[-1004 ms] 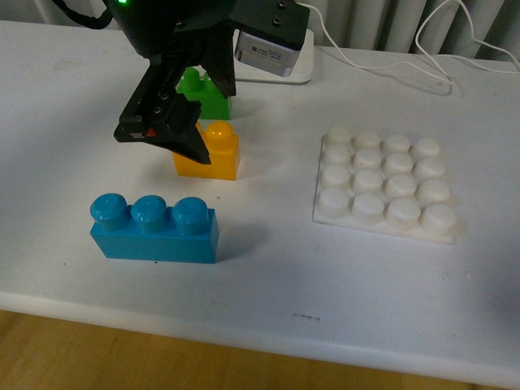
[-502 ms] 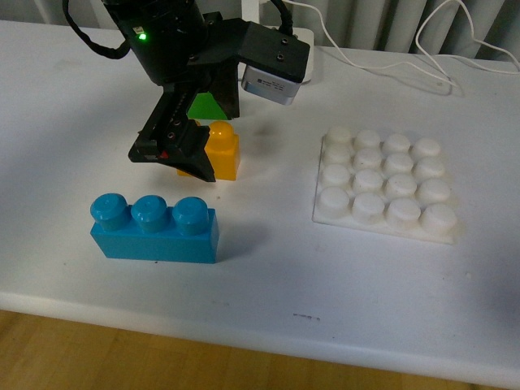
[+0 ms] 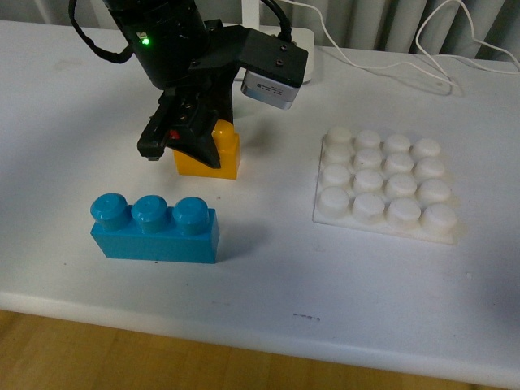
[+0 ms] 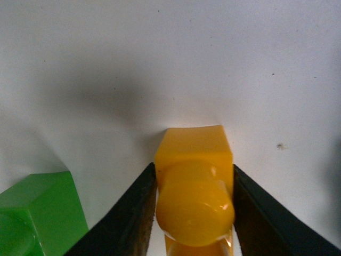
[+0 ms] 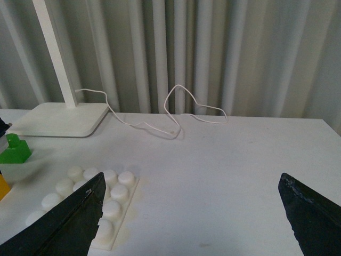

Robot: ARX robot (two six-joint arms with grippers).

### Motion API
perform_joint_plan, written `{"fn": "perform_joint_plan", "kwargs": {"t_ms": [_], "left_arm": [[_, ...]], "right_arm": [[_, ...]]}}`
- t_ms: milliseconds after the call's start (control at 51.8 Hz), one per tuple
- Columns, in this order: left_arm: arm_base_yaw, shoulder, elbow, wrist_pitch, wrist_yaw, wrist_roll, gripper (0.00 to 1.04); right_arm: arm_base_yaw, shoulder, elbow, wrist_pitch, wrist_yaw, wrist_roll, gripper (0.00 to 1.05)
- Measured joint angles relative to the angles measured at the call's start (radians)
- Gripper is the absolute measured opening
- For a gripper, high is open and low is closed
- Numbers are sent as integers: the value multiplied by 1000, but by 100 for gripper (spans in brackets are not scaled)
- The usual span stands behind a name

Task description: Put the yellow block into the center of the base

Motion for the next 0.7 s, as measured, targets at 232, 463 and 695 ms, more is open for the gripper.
{"fn": "perform_joint_plan", "kwargs": {"t_ms": [232,463,695], "left_arm": [[-27,0,74,-34,19,-3,32],[-127,14,207,-35,56,-51,32],[-210,93,325,-75,52,-100,32]], "right_arm": [[0,0,0,0,0,0,95],[0,0,0,0,0,0,95],[0,0,0,0,0,0,95]]}}
